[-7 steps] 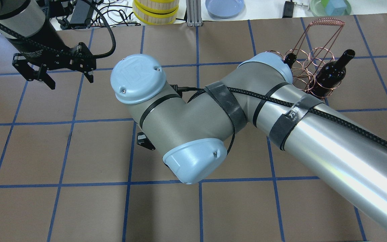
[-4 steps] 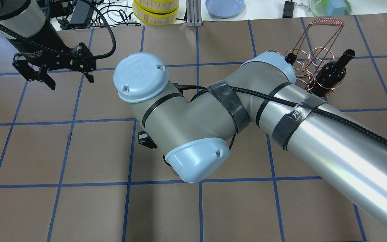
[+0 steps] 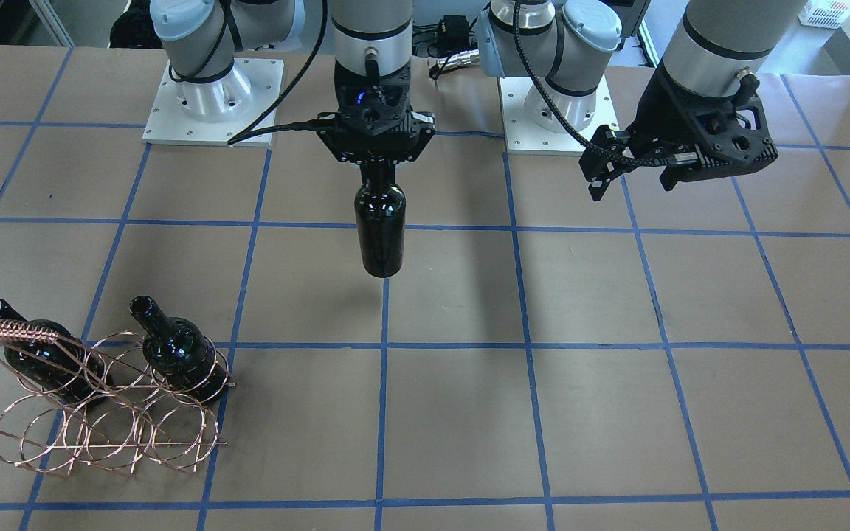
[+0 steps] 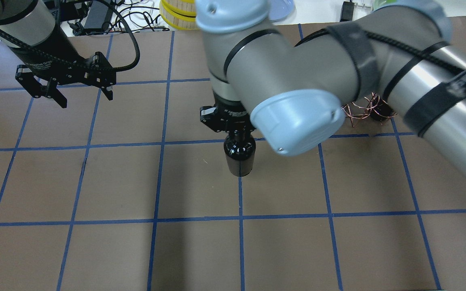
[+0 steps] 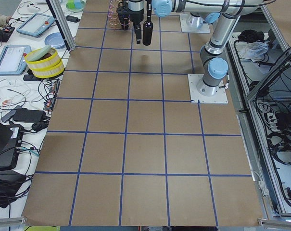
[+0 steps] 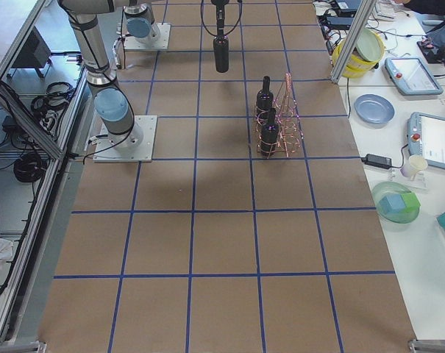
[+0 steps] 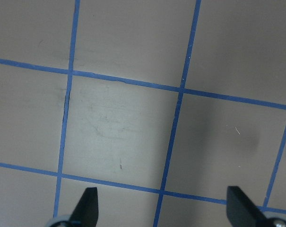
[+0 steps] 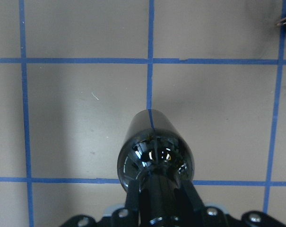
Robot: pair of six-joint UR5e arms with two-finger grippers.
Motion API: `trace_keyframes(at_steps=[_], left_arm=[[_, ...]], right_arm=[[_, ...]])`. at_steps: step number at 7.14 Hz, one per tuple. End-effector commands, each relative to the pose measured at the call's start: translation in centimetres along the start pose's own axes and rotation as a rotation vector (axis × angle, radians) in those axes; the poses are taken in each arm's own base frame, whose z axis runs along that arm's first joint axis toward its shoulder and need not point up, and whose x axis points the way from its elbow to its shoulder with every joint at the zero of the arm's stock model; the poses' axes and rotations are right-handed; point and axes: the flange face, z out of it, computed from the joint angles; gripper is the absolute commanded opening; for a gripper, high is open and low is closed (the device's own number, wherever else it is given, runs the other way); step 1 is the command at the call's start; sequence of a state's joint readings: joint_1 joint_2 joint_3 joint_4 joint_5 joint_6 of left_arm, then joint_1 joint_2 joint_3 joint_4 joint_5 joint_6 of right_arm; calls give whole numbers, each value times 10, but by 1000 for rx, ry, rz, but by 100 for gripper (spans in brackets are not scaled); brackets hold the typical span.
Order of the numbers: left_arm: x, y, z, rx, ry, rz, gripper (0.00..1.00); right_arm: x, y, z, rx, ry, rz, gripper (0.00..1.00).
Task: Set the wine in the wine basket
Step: 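Lift the bottle with the right gripper and carry it over the wire basket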
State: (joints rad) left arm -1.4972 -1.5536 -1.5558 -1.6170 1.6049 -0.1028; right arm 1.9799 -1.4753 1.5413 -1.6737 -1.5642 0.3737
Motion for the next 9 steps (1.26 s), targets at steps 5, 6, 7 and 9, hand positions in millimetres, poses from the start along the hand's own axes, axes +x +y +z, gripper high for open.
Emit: trace_keyframes(at_steps=[5,6,7,9], left_arm=[[1,-1,19,-25,2,-11,96],[1,-2,20,-23,1,-8,97],[2,-3,18,-9,1,-4,100],[2,-3,19,-12,-1,2,100]], right_arm=[[277,-64,-79,11,19,-92,0],[313,-86,-75,1,15,-41,0],[318,-99,-83,8,21,-40,0],[320,-138,-78,39,-17,-44,0]])
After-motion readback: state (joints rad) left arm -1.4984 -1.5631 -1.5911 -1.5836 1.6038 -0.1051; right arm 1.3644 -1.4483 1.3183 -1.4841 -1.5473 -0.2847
